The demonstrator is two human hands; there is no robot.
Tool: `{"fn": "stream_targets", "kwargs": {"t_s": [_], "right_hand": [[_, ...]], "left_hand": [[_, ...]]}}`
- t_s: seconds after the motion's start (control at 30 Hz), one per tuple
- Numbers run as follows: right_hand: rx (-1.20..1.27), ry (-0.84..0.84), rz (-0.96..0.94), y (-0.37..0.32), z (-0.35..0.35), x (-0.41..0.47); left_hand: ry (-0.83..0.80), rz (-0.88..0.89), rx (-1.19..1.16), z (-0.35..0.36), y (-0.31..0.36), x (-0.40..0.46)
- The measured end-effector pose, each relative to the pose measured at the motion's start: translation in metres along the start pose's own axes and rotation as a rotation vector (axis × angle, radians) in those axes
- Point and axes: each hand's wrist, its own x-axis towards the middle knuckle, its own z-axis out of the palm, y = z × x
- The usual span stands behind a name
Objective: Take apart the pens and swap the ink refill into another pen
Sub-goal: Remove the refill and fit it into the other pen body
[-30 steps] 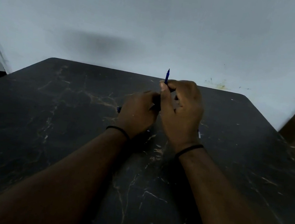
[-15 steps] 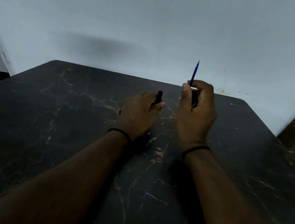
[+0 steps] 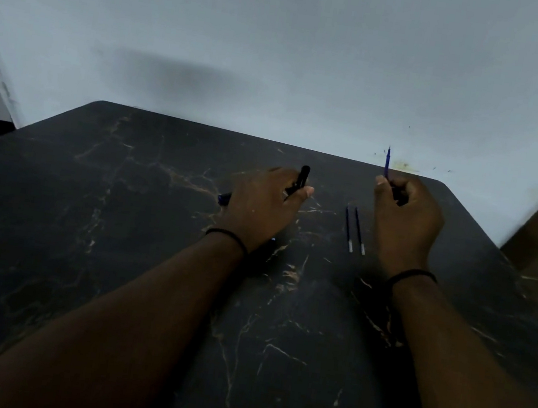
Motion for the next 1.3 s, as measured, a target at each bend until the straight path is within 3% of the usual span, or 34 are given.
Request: {"fn": "stream_targets", "kwargs": {"t_s": [0.13,0.3,0.47,0.6,0.73,0.97,1.3], "right_hand": [[-0.022,-0.054,0.097,0.01,-0.005,-0.001],[0.03,-0.124,0.036,0.007,-0.004,-0.004],[0.091,-0.158,0.167,0.007,-0.004,-0.002],[0.001,-0.118,0.114,0.007,-0.008,-0.002],[-0.248,-0.07,-0.05,0.009,-0.01,0.0],[-0.542,-0.342,0.213,0.026,-0.015,0.0],[-0.568,-0.429,0.282,0.02,-0.014,-0.004]], "left_hand": [[0.018,-0.001,-0.008,0.001,0.0,0.0],[0.018,-0.009,-0.008,0.0,0.0,0.0],[0.013,-0.014,-0.013,0.002,-0.001,0.0],[0.04,-0.008,-0.023,0.001,-0.003,-0.001],[0.049,-0.004,-0.006,-0.001,-0.002,-0.002],[0.062,-0.01,-0.004,-0.001,-0.003,-0.002],[0.076,-0.003,0.002,0.0,-0.005,-0.001]]}}
